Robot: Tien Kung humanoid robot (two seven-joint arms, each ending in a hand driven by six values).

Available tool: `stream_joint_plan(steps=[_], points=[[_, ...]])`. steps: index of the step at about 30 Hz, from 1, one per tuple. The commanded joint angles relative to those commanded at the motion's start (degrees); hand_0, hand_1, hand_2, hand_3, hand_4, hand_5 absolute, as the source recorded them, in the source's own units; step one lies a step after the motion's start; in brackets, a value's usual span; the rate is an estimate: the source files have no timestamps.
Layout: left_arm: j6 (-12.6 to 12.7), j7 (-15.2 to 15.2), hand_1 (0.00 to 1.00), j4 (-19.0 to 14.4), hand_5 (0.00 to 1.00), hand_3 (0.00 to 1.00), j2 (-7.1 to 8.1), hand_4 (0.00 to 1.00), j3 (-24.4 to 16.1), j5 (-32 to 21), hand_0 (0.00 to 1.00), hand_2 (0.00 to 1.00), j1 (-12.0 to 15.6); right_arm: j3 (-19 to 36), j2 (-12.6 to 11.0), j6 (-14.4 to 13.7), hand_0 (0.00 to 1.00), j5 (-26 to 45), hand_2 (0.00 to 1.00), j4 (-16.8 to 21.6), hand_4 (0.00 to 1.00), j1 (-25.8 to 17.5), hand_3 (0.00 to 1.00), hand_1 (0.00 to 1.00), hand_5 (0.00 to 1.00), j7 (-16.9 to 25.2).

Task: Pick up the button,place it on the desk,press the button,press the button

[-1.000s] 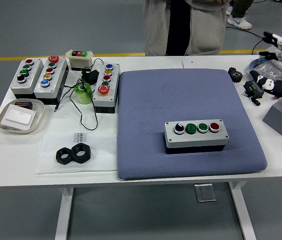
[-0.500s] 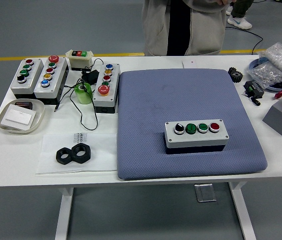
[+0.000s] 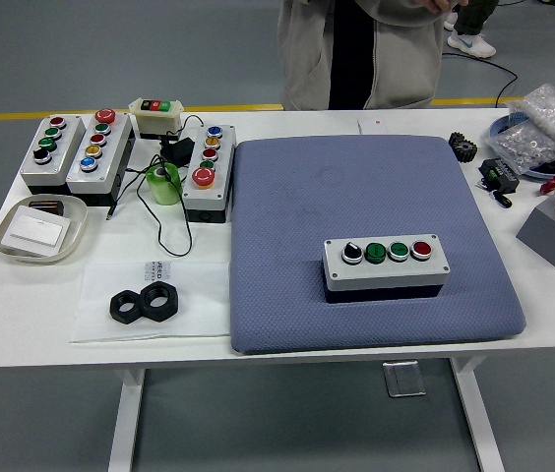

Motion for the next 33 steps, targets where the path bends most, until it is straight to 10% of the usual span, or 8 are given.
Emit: stream_joint_plan(steps=[33], points=[[0.29, 1.93, 0.829, 0.23, 0.998, 0.832, -0.23, 0.634, -5.55, 7.96, 0.766, 0.871, 1.76, -1.01, 0.27, 0.26, 0.902, -0.63, 0.877, 0.29, 0.618, -2.28, 0.849, 0.821, 0.38, -1.8]])
